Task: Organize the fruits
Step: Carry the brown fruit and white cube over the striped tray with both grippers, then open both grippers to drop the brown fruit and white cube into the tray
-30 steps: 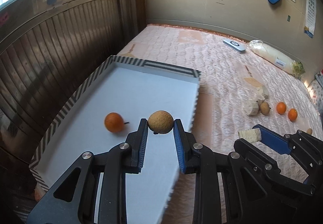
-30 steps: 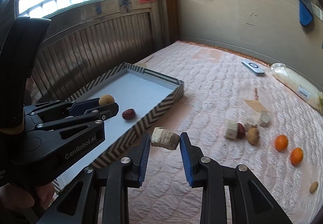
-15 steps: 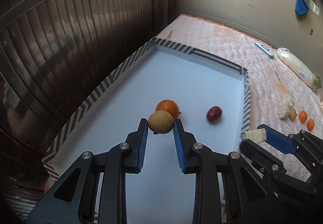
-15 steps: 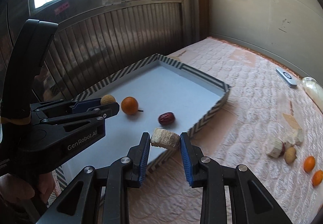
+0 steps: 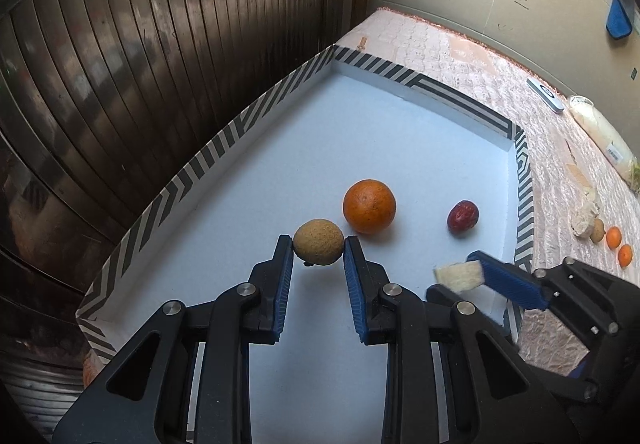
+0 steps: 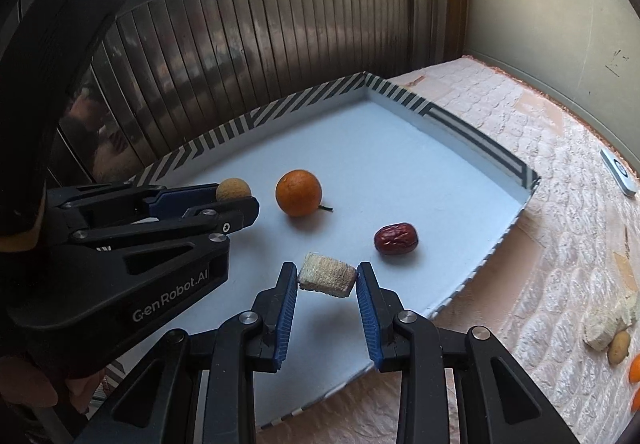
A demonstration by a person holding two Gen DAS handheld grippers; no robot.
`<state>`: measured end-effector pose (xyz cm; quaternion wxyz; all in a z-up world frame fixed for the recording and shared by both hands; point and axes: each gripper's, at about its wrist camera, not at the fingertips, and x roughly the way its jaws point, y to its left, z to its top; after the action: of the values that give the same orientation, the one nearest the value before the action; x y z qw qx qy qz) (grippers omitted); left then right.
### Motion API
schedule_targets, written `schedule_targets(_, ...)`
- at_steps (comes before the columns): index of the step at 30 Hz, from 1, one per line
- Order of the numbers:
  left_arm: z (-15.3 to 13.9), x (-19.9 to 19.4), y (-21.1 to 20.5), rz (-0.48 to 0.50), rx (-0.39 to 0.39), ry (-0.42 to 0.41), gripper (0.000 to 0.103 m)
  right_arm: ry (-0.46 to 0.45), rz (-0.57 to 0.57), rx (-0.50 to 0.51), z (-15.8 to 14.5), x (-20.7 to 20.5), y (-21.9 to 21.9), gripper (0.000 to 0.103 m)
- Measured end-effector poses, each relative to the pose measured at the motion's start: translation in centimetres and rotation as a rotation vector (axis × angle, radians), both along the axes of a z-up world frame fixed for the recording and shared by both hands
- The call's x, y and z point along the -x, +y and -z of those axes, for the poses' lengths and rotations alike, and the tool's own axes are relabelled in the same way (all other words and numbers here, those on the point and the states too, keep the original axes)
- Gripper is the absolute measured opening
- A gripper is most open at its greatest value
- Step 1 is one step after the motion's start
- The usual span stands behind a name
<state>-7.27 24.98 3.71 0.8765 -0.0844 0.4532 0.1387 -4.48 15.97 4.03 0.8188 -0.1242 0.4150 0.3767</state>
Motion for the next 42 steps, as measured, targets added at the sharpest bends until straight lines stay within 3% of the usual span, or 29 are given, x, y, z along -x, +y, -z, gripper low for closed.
schedule_targets(9,0.4,-0.5,0.6,-0.014,0.036,0.029,0.025,-0.005,-0.048,0.016,0.7,0.2,1.1,0.03)
schedule_targets(12,0.4,-0.5,0.6,-0.013,0.042,0.032,0.031,-0.001,-0.048,0.009,0.5,0.4,0.8,0.034)
schedule_targets(14,0.4,-0.5,0.6,-0.015,0.044,0.028,0.042,-0.001,-0.048,-0.005,0.3,0.6,0.5,0.042)
schedule_targets(16,0.1,-0.4,0.6,-0.019,0.04,0.017,0.047,-0.011,-0.038,-0.013,0.1,0.7,0.2,0.045)
schedule_targets(25,-1.4,0.0,-1.1,0.004,-0.013,-0.027,0.048,-0.041,0.001,-0.05,-1.3,1.9,-2.3,0.045)
schedule_targets(32,-2.7,-0.3,-4.0,0.059,-0.035,-0.064,0.049,-0.061,0.082,-0.077,-2.3,2.5,-5.7,0.045)
schedule_targets(42,-3.7,-1.3,-11.5,0.225,-0.045,-0.087,0.049,-0.078,0.235,-0.077,-3.1,2.7,-13.5,0.045)
